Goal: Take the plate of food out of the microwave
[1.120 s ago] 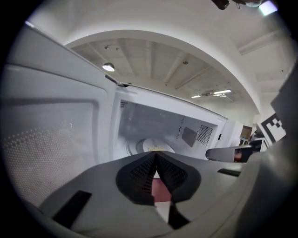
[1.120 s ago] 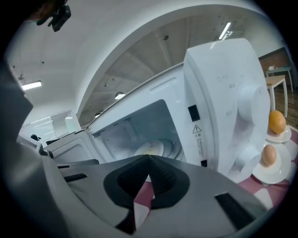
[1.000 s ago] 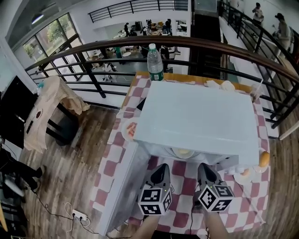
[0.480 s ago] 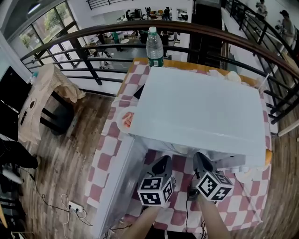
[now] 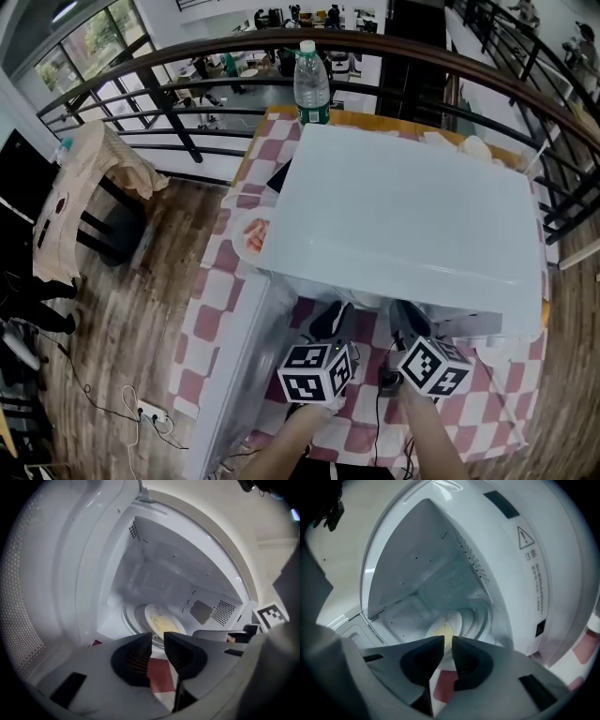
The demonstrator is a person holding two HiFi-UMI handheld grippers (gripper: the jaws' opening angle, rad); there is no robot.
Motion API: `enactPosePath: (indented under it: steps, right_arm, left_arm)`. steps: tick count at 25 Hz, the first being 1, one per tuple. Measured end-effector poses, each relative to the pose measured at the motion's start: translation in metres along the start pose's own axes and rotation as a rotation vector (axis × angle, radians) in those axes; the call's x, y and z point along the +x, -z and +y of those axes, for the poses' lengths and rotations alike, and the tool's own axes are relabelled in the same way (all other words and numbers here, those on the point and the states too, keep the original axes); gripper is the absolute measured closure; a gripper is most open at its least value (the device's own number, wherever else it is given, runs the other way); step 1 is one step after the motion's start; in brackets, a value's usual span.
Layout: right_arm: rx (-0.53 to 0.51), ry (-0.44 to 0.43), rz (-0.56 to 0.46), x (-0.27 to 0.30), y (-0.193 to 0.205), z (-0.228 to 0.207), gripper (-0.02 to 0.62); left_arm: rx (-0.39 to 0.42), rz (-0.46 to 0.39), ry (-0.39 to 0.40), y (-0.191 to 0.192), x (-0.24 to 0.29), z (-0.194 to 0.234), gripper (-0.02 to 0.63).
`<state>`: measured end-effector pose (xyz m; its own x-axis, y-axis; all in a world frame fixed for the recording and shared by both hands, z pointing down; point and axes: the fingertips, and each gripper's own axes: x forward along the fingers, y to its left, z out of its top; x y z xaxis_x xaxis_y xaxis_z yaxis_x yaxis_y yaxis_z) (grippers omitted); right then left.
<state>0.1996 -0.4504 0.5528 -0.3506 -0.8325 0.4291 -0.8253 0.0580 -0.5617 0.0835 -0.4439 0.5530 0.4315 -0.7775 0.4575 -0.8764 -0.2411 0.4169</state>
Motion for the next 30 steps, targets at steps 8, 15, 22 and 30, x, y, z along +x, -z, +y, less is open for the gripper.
enactPosePath:
  steps: [8,15,22,30]
  right_arm:
    - [0.019,-0.011,0.003,0.011,-0.005,0.0,0.487]
    - [-0.005,0.009,0.013,0.018,-0.007,-0.005,0.443]
    - [0.027,-0.002,0.035,0.025,-0.003,-0.007,0.443]
    - [0.019,-0.008,0.036,0.027,-0.006,-0.002,0.48]
  left_arm:
    - [-0.01,-0.003,0.017,-0.008,0.008,0.0,0.489]
    - [-0.014,0.008,0.017,-0.008,0.019,0.0,0.462]
    - [-0.034,0.0,0.013,-0.011,0.028,0.002,0.462]
    - [-0.055,0.006,0.023,-0.009,0.036,-0.003,0.46]
